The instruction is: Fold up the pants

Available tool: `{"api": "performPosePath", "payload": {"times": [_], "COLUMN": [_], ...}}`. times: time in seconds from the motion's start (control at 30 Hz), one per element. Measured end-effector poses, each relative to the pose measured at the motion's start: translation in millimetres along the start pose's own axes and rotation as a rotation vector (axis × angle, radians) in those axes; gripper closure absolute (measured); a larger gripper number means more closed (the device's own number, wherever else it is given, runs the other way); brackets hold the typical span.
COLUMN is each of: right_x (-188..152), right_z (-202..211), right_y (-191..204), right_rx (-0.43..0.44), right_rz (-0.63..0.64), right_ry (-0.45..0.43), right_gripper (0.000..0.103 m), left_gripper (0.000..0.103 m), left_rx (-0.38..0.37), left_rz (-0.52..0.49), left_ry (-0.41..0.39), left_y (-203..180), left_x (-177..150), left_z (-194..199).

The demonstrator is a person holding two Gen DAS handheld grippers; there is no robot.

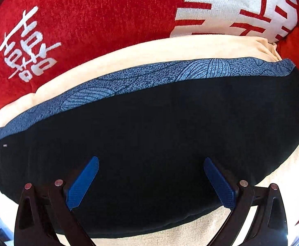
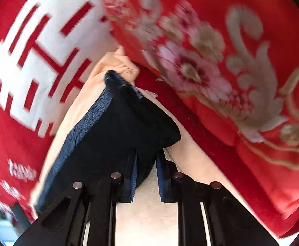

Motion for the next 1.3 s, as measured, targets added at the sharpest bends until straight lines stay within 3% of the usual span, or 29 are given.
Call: {"api": "performPosePath", "payload": {"times": [0.07,0.13,0.2,0.27,0.4,0.57,0.67,0.83,0.93,1.17,1.3], "right_x": [-2,-1,0,-2,-12,-28,-35,-43,-46,-51,-55], "right_z": [-7,-8,2,21,37,-7,-32,-37,-36,-40,-43], "right_y": [-13,-25,-25,-24,16,74,77,83,83,93,96], "right_rx": [-0.050,-0.033,-0.070,-0.108,-0.053,0.012,-0.037,-0.107,-0.096,-0.096,-0.132], "right_rz": [0.021,0.002,0.009,-0.004,0.110,0.267,0.308,0.429,0.426,0.484,0.521], "right_ry": [0.016,0.024,0.008,-0.026,-0.067,0.038,0.082,0.057,0.054,0.063,0.060], "right_gripper": [0.082,0.076,0.059,0.059,0.059,0.053,0.053,0.053,0.050,0.025,0.024], "left_gripper": [0.000,0.000,0.000,0.000,0.000,0.000,0.000,0.000,0.000,0.000,0.000], "left_rx": [0.005,0.008,0.014,0.020,0.034,0.059,0.068,0.085,0.095,0.116,0.121], "left_rz": [0.001,-0.004,-0.018,-0.042,-0.074,-0.105,-0.123,-0.146,-0.150,-0.188,-0.191], "left_ry": [-0.001,0.005,0.008,-0.002,-0.001,0.000,0.003,-0.002,0.001,-0.005,0.001], "left_y": [-1,-2,-4,-7,-17,-25,-28,-35,-38,-51,-55], "left_x": [-1,-1,1,2,7,10,13,14,15,16,17], "left_z": [-2,-3,-3,-4,-6,-3,-2,1,2,8,10]}}
Point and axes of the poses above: each gripper's, at about its wrist camera, not at the fingertips, and z roughly against the way its jaws point, y to its left, x to its top, the point moved 7 cm from there along -z, roughly the way its jaws point, and after that the axes turned 2 degrees about -z, right-handed, at the moved point
